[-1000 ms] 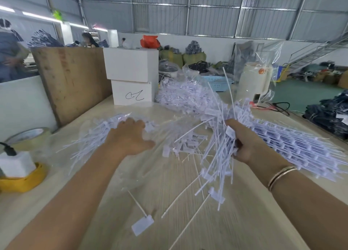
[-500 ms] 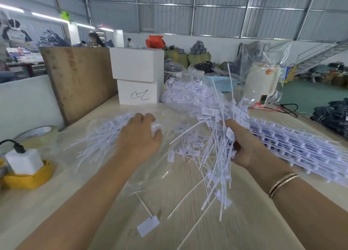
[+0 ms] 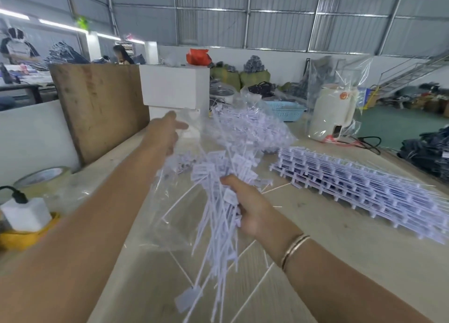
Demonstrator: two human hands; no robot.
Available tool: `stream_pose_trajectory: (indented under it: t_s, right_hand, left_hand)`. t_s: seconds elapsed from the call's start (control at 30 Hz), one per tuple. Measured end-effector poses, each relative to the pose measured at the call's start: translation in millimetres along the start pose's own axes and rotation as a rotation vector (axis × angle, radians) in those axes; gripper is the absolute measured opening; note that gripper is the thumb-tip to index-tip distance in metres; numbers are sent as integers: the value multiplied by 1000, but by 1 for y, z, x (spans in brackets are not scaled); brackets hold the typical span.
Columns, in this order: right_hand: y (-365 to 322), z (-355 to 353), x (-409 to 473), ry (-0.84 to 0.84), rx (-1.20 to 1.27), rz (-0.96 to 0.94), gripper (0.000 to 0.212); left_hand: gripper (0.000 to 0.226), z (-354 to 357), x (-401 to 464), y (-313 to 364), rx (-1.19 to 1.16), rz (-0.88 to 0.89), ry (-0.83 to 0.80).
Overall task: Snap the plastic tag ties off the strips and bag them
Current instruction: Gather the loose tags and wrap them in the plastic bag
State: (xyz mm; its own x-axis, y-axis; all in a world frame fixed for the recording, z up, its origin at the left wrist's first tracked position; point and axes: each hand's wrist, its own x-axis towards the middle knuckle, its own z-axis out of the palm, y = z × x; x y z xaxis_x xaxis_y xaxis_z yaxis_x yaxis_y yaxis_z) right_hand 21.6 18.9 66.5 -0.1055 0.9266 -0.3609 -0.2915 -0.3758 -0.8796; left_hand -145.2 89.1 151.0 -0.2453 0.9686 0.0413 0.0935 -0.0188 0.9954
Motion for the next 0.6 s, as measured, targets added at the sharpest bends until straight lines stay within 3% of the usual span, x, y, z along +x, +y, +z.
stream_pose_trajectory:
  t_s: [0.07,0.17,0.4,0.5,0.6]
  right_hand:
    - [8,10,9,29,-82,44,16]
    - [13,20,22,42,-212,103,27]
    - [-32,52,66,-36,-239,-10,16]
    - [-22,40,83,7,-711,-35,33]
    - [-19,40,91,-69,-1059,-64,37]
  left_hand:
    - [45,-3,-1,17,26,39,-9]
    - [46,-11,-6,33,101,52,-67]
    - [48,-21,-26,26,741,25,-331]
    - [49,-31,-21,29,783,13,-418]
    - [49,-31,-19,30,532,52,-383]
